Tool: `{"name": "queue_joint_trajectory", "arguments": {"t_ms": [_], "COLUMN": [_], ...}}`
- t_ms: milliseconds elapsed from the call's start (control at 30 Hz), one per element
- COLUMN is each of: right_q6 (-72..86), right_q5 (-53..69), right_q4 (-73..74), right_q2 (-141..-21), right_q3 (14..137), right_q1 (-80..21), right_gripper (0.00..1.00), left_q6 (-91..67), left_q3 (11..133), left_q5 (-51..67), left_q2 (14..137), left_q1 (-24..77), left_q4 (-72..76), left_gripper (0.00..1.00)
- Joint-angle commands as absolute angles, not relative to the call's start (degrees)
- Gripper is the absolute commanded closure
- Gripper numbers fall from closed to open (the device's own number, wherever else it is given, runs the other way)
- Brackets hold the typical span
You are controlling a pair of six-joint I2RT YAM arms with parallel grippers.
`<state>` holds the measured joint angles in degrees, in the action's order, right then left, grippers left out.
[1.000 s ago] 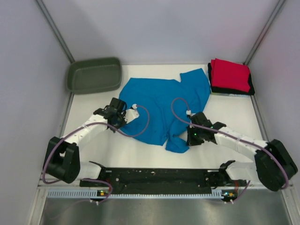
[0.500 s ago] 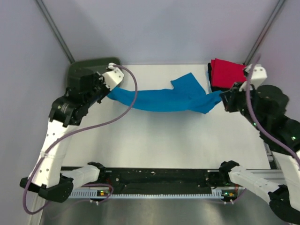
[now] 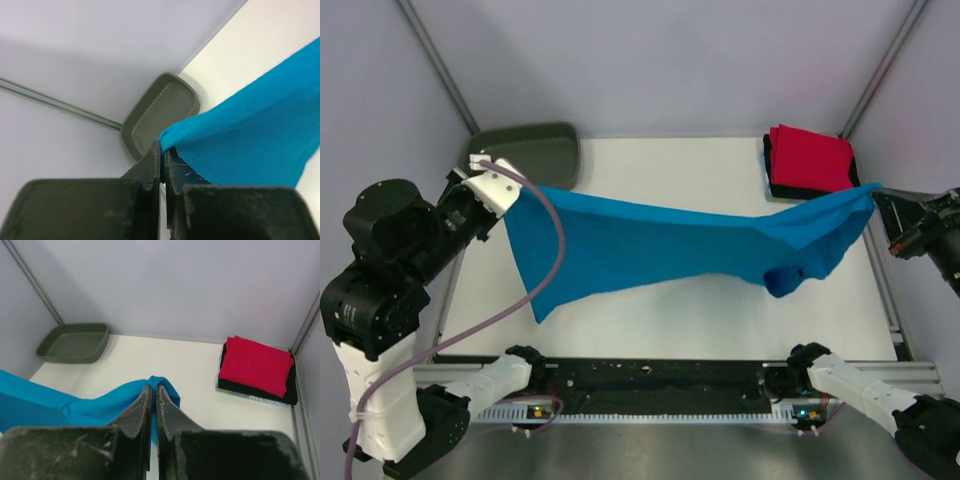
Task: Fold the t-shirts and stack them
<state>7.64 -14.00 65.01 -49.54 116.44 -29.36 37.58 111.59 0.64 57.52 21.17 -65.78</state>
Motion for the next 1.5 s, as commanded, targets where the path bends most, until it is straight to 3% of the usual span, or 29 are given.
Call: {"name": "queue_joint_trajectory", "arguments": {"t_ms": [0,200,333,867,1167,1467], "right_q6": [5.2,2.4,0.9,4.6,3.6,-5.5], "right_q5": [-13.2,-15.5,-17.2,-4.8,-10.2,-19.1], "right_q4": [65.9,65.8,65.8,69.3,69.3,60.8], "right_q2": [-52.0,-55.4,-55.9,-52.9,-52.4,-68.6], "right_q3": [120.5,128.4,130.2,138.9,139.7,136.4], "right_q1": [-28.9,-28.9,-29.0,-28.9,-28.9,-29.1], "right_gripper": [1.00,1.00,1.00,1.00,1.00,1.00], "left_q6": [36.9,37.5,37.1,32.4,33.0,30.5], "left_q3": [117.1,123.4,121.5,116.3,115.1,108.9], "left_q5": [0.8,-1.8,-0.3,14.7,20.1,4.7], "left_q2": [60.3,62.5,62.0,49.1,46.6,58.4], "left_q1": [21.3,21.3,21.4,21.2,20.5,20.5], "left_q4": [-66.2,-66.8,-66.8,-72.9,-74.4,-66.3], "left_gripper": [1.00,1.00,1.00,1.00,1.00,1.00]}}
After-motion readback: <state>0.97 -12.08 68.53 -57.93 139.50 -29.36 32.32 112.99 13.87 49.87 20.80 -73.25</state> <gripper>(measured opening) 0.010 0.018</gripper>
